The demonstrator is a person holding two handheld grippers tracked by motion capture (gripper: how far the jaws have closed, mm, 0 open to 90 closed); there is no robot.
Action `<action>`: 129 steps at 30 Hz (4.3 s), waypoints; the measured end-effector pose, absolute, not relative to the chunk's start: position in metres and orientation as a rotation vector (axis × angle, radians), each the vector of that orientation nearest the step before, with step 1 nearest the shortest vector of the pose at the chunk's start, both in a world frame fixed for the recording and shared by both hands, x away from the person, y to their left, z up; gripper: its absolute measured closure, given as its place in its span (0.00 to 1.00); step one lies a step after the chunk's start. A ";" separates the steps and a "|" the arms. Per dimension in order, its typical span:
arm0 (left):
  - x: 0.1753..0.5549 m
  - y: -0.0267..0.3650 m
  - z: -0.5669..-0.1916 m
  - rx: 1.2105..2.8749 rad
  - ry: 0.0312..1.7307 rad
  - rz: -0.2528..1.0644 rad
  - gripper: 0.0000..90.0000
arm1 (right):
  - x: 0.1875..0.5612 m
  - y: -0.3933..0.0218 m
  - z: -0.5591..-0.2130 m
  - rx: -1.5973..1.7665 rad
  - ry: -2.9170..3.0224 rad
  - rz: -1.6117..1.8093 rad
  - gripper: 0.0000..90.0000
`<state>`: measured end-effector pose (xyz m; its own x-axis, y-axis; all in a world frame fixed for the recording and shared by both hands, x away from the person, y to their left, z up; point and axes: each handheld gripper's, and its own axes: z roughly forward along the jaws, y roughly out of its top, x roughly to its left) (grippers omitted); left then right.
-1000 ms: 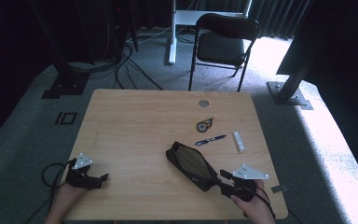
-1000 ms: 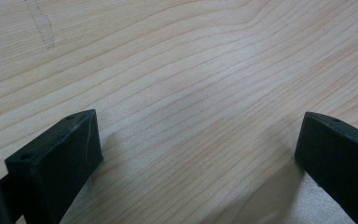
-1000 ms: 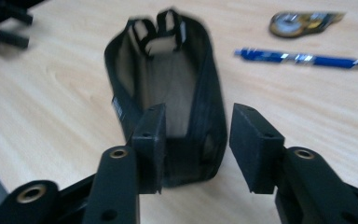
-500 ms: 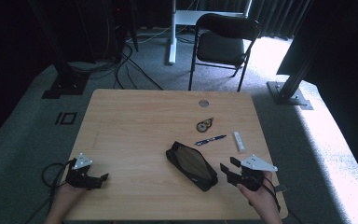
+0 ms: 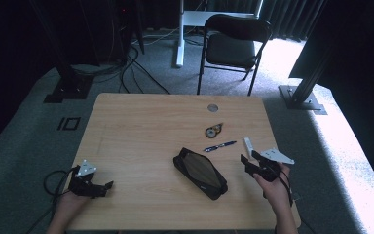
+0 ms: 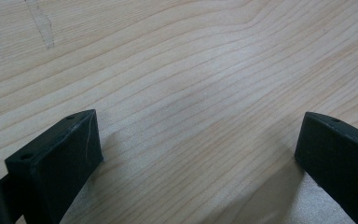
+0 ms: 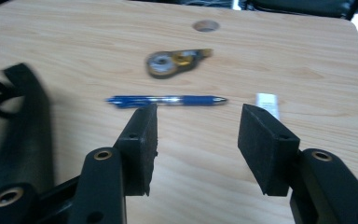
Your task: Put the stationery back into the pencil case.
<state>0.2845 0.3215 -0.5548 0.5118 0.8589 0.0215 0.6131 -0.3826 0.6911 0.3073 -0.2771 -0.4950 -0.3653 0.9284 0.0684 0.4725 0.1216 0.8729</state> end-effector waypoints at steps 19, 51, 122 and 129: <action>0.284 0.321 -0.555 2.127 1.197 0.506 0.01 | 0.372 -0.301 -0.521 1.495 1.926 1.019 0.51; 0.284 0.321 -0.555 2.127 1.197 0.505 0.01 | 0.415 -0.296 -0.547 1.591 1.986 0.823 0.73; 0.285 0.321 -0.555 2.127 1.197 0.506 0.01 | 0.324 -0.145 -0.443 1.021 2.433 1.182 0.78; 0.285 0.322 -0.555 2.127 1.197 0.506 0.01 | 0.326 -0.133 -0.451 0.999 2.507 1.101 0.78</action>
